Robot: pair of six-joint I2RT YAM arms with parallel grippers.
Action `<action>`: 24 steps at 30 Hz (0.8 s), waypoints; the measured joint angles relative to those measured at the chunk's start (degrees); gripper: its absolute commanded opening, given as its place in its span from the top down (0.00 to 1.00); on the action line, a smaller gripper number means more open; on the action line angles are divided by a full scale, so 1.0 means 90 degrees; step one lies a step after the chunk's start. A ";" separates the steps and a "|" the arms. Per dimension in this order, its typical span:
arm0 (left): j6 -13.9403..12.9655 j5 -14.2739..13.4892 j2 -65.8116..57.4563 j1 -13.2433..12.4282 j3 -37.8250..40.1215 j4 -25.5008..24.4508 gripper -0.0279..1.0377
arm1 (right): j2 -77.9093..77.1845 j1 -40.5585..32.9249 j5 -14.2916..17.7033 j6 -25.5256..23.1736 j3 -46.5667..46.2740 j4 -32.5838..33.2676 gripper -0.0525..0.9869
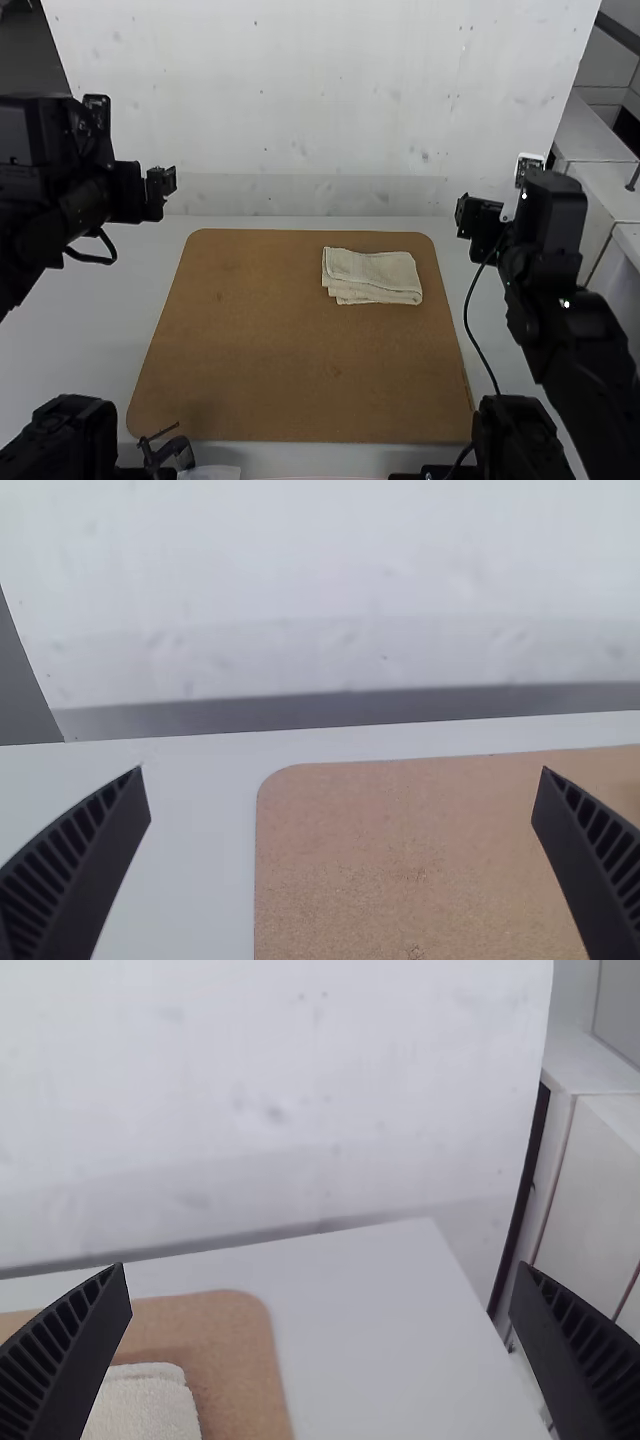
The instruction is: Fold the towel.
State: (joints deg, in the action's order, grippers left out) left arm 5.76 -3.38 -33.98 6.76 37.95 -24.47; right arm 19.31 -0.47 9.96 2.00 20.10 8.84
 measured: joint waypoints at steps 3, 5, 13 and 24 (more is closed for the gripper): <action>0.0102 -0.0066 0.0223 0.0000 0.0000 -0.0022 0.05 | -0.0619 0.0000 -0.0083 0.0100 -0.0277 -0.0002 0.02; 0.0153 -0.0121 0.0291 0.0000 -0.0068 -0.0017 0.05 | -0.0928 0.0000 -0.0155 0.0143 -0.0398 -0.0024 0.02; 0.0291 -0.0423 0.0636 0.0000 -0.0576 -0.0044 0.05 | -0.1569 0.0000 -0.0512 0.0206 -0.0777 -0.0155 0.02; 0.0350 -0.0750 0.1715 0.0000 -0.0775 -0.0223 0.07 | -0.2008 -0.0019 -0.0612 0.0206 -0.1107 -0.0362 0.02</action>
State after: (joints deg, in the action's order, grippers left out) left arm 8.91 -10.13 -18.55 6.76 30.98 -26.48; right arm 1.23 -0.64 4.45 3.86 10.13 5.58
